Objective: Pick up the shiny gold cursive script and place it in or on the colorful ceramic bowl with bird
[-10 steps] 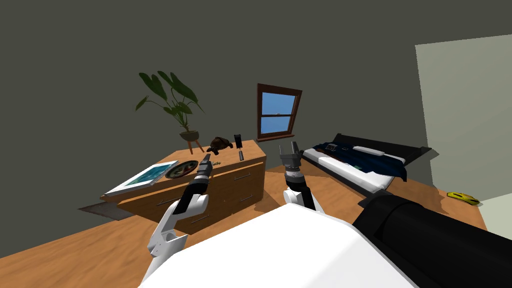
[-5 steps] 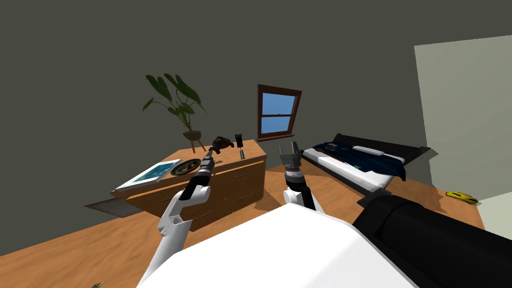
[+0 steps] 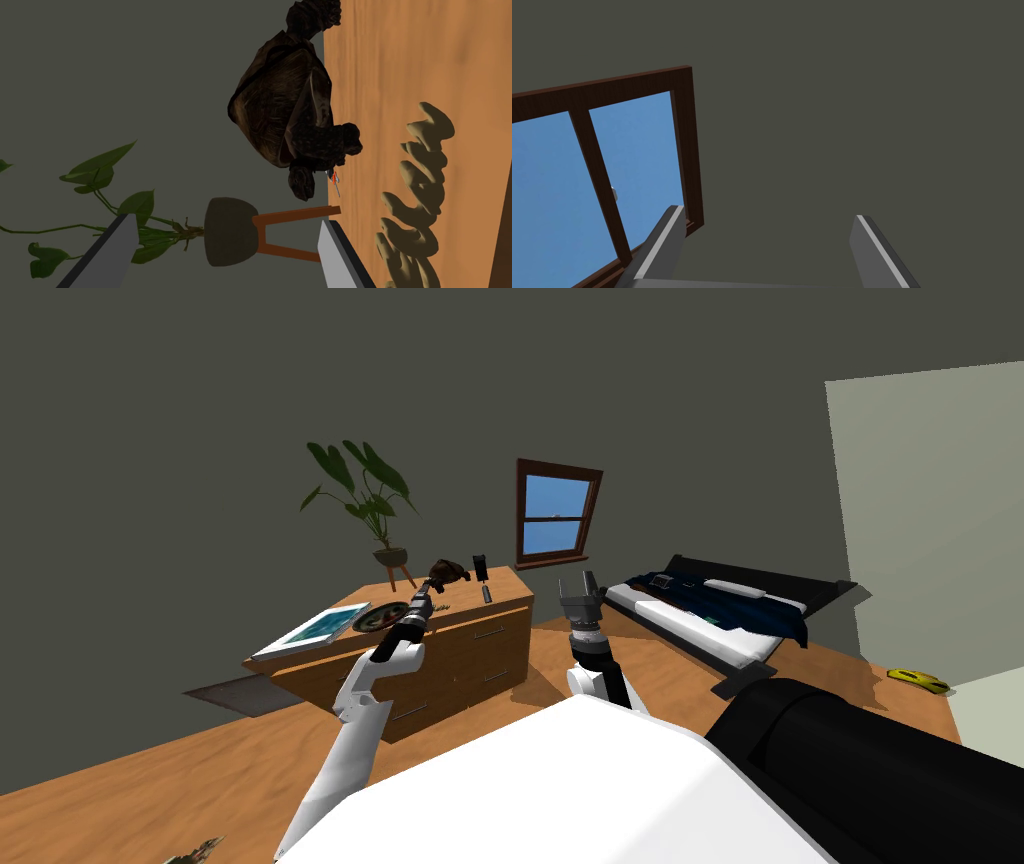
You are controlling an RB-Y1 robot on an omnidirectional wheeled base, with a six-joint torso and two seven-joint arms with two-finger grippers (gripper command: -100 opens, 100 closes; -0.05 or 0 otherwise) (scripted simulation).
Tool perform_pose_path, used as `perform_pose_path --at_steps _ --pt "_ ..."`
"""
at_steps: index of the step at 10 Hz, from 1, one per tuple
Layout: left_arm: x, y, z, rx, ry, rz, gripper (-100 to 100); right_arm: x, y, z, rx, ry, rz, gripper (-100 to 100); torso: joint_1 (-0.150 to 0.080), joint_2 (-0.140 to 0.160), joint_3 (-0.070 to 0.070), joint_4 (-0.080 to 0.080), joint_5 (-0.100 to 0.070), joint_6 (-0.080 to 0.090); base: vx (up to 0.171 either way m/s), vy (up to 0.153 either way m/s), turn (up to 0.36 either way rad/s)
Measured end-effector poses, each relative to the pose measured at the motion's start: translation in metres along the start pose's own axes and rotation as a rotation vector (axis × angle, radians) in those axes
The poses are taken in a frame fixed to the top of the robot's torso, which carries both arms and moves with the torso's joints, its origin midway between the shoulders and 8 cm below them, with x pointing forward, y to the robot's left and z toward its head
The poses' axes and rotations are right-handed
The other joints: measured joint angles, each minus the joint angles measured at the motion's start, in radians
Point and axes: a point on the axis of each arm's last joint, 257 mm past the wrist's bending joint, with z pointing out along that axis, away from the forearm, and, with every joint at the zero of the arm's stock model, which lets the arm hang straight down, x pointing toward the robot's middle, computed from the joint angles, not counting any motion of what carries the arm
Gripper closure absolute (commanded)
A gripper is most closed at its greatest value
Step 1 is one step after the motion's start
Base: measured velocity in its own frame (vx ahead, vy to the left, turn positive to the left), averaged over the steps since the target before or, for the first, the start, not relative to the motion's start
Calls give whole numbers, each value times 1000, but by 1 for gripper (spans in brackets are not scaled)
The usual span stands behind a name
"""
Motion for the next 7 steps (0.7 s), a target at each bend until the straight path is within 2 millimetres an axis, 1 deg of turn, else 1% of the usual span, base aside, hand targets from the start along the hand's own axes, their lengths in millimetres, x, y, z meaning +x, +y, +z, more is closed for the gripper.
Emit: perform_pose_path --at_steps 2,4,5,6,7 --pt "4 -6 10 -18 7 -10 -100 0 0 0 0 0 0 0 -1 -1 0 0 0 0 -31 26 2" --pt "6 -1 24 -62 13 -26 -100 0 0 0 0 0 0 0 1 0 0 0 0 0 -35 30 -2" --pt "7 -4 29 -68 15 -28 -100 0 0 0 0 0 0 0 0 -1 0 0 0 0 -29 34 2" --pt "6 0 35 -92 18 -39 -100 0 0 0 0 0 0 0 1 -1 -1 0 0 0 -35 36 -3" --pt "9 -3 41 -108 21 -47 -100 0 0 0 0 0 0 0 1 -1 0 0 0 0 -20 15 -3"
